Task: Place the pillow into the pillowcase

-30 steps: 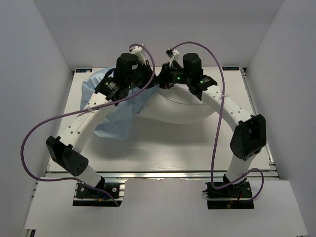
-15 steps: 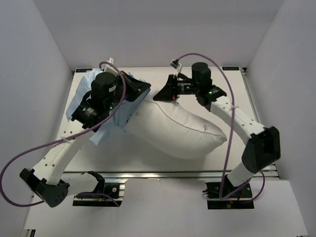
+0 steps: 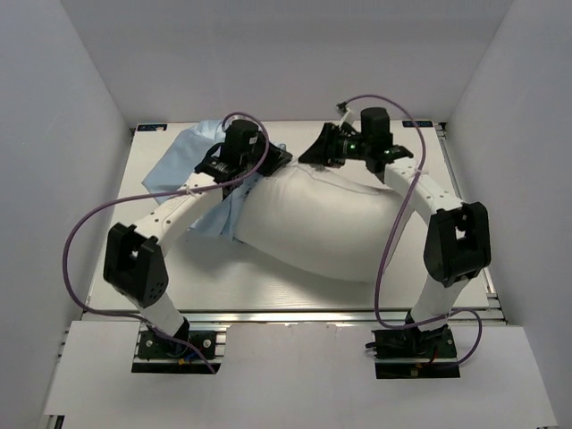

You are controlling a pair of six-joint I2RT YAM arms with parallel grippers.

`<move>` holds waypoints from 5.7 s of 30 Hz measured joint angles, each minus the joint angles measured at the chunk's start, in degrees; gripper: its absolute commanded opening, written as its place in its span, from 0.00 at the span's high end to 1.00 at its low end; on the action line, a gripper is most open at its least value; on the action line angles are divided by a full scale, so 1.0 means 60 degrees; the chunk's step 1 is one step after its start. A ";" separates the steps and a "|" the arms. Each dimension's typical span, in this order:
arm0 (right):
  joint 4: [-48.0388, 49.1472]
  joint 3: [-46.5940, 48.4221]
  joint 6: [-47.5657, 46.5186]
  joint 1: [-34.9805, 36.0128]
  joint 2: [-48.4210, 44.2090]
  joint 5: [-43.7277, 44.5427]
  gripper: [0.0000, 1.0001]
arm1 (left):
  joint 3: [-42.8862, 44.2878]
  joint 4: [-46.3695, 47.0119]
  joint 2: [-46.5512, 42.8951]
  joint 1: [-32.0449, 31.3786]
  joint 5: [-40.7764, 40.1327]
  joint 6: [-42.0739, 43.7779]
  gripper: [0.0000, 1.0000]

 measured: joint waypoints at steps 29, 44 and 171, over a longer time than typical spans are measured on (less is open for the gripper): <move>-0.1308 -0.0572 -0.8215 -0.0346 -0.2444 -0.0186 0.11 | 0.2699 -0.0546 0.0084 0.0379 0.0415 0.4790 0.35; -0.1319 -0.0586 -0.8513 0.1151 -0.1803 0.3945 0.11 | -0.0984 -0.1133 -0.0528 0.0233 -0.1865 0.5843 0.35; -0.3974 0.3129 -0.4215 0.2790 0.0273 0.1541 1.00 | -0.1290 -0.4572 -0.6889 0.0229 -0.2452 0.5151 0.37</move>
